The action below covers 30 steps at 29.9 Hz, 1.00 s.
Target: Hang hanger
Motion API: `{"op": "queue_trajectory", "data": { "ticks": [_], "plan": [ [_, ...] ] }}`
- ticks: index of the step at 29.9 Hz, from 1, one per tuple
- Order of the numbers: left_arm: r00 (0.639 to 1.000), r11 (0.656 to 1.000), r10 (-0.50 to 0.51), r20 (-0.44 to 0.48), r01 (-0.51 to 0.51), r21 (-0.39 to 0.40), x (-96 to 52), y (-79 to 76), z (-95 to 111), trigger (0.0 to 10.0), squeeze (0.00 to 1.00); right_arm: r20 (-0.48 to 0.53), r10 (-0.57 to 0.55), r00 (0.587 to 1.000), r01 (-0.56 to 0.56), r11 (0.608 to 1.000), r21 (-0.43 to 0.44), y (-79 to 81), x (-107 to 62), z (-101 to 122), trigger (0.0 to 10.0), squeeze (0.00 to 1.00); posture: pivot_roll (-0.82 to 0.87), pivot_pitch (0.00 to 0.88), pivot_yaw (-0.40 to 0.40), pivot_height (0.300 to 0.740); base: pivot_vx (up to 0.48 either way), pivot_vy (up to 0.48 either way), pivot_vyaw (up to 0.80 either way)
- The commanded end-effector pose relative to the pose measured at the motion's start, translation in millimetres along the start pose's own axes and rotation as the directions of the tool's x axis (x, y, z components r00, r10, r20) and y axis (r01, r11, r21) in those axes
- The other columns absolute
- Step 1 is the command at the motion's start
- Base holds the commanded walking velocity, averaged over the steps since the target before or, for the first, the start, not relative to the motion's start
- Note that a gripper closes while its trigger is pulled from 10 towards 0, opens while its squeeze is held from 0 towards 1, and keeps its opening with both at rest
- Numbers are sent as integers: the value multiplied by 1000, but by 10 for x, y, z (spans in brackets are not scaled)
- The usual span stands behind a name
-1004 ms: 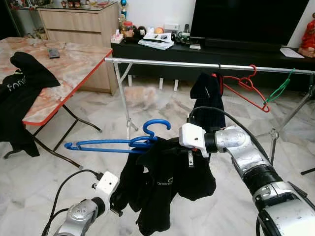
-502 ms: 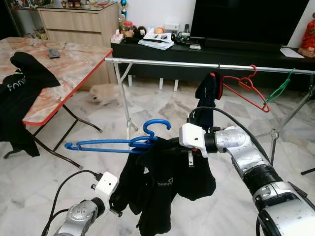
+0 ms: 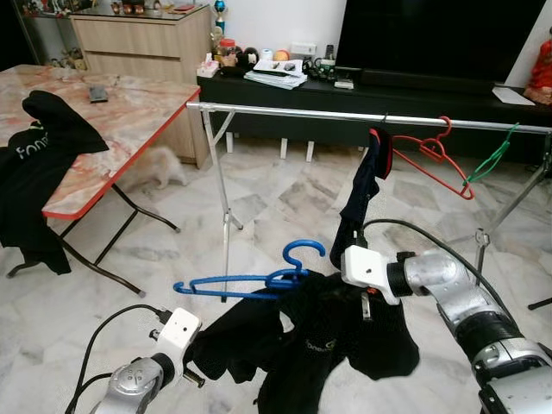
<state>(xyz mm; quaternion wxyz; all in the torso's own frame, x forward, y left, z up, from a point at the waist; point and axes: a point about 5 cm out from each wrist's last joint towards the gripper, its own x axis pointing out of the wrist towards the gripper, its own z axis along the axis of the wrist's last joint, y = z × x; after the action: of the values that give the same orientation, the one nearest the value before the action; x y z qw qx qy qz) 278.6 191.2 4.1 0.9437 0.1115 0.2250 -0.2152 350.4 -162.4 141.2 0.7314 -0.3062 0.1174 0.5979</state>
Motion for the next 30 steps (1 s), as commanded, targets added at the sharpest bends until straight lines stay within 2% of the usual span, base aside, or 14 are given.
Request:
{"op": "queue_trajectory", "data": {
  "ticks": [1,4,6,8,11,12,14,15,20,24,30],
  "plan": [
    [999,1000,9,-42,-10,-9,-37,13,-93,0,0,81,-49,995,46,998,33,-82,-117,65,0,0,71,12,-45,740,0,0,0],
    [999,1000,7,-50,-7,-7,-45,10,-111,0,0,102,9,995,-14,999,44,-16,-152,18,0,0,70,16,-44,740,0,0,0],
    [998,1000,5,-58,-5,-3,-53,9,-128,0,0,119,-8,993,0,998,70,-13,-162,-1,0,0,70,17,-44,740,0,0,0],
    [998,1000,4,-63,-4,-4,-55,5,-140,0,0,141,26,990,-38,996,82,16,-176,-11,0,0,70,17,-44,740,0,0,0],
    [998,1000,4,-68,-4,-4,-62,5,-154,0,0,126,176,976,-188,978,87,165,-242,-111,0,0,73,21,-41,740,0,0,0],
    [998,1000,4,-68,-4,-4,-62,5,-154,0,0,126,176,976,-188,978,87,165,-242,-111,0,0,73,21,-41,740,0,0,0],
    [997,1000,3,-75,-4,-3,-72,11,-169,0,0,-5,174,985,-173,982,74,205,-293,-246,0,0,69,28,-39,740,0,0,0],
    [997,1000,3,-75,-4,-3,-72,11,-169,0,0,-5,174,985,-173,982,74,205,-293,-246,0,0,69,28,-39,740,0,0,0],
    [996,1000,-1,-88,1,1,-81,3,-199,0,0,-189,158,969,-151,987,50,241,-404,-414,0,0,66,31,-33,740,0,0,0],
    [996,1000,-5,-89,5,4,-72,-6,-192,0,0,-208,145,967,-137,989,53,245,-410,-438,0,0,67,33,-29,740,0,0,0],
    [996,1000,-7,-90,8,9,-72,2,-185,0,0,-375,98,922,-111,994,-13,241,-426,-553,0,0,69,33,-26,740,0,0,0]
  ]
}}
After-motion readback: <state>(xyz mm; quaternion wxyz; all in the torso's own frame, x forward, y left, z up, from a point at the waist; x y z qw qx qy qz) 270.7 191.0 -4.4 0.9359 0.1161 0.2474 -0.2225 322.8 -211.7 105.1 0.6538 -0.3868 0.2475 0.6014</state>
